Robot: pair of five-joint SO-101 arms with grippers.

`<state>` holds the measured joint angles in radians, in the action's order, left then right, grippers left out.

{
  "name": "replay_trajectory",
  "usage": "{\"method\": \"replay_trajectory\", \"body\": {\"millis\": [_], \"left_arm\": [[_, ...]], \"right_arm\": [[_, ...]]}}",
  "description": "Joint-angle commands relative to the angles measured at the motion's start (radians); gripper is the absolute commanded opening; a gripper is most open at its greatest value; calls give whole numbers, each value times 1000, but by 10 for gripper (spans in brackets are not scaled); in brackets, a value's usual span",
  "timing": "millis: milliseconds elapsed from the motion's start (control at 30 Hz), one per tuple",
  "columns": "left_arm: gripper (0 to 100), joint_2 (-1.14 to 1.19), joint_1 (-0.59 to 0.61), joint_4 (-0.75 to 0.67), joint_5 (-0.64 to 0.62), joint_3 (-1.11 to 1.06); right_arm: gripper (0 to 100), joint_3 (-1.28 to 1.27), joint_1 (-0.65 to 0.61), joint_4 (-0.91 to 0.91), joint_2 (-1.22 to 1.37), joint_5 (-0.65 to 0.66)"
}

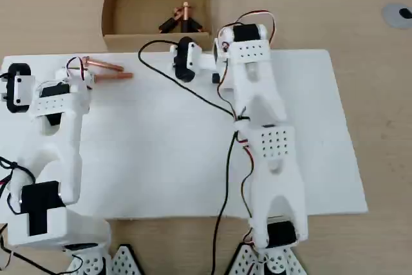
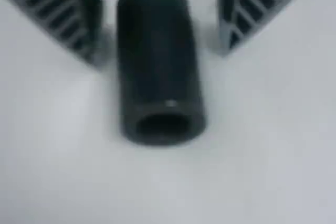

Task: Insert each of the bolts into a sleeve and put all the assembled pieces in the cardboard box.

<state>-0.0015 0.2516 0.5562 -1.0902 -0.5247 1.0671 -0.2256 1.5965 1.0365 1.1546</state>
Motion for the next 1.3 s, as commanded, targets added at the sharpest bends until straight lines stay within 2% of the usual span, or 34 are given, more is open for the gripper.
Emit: {"method": "replay_trajectory", "body": {"millis": [0, 100, 300, 467, 633, 800, 900, 1067, 1267], "left_arm": [[83, -4, -15, 0, -2, 38], [83, -4, -15, 0, 0, 38], [83, -4, -15, 0, 92, 41], [83, -4, -15, 0, 94, 41], [83, -4, -17, 0, 94, 41], [82, -4, -17, 0, 95, 41], [78, 1, -26, -64, 100, 21], [78, 50, -77, -192, 196, 2], [78, 127, -97, -133, 192, 163]], "right_arm": [[102, 67, -2, -2, -8, 8], [83, 77, -2, -2, -8, 5], [37, 91, -2, 0, -12, 3], [36, 151, -2, 41, -12, -5], [36, 346, -2, 103, -13, -106], [36, 608, -15, 193, -15, -267], [33, 598, -13, 195, -77, -391], [12, 509, 39, 195, -271, -600], [12, 137, 76, 195, -542, -674]]}}
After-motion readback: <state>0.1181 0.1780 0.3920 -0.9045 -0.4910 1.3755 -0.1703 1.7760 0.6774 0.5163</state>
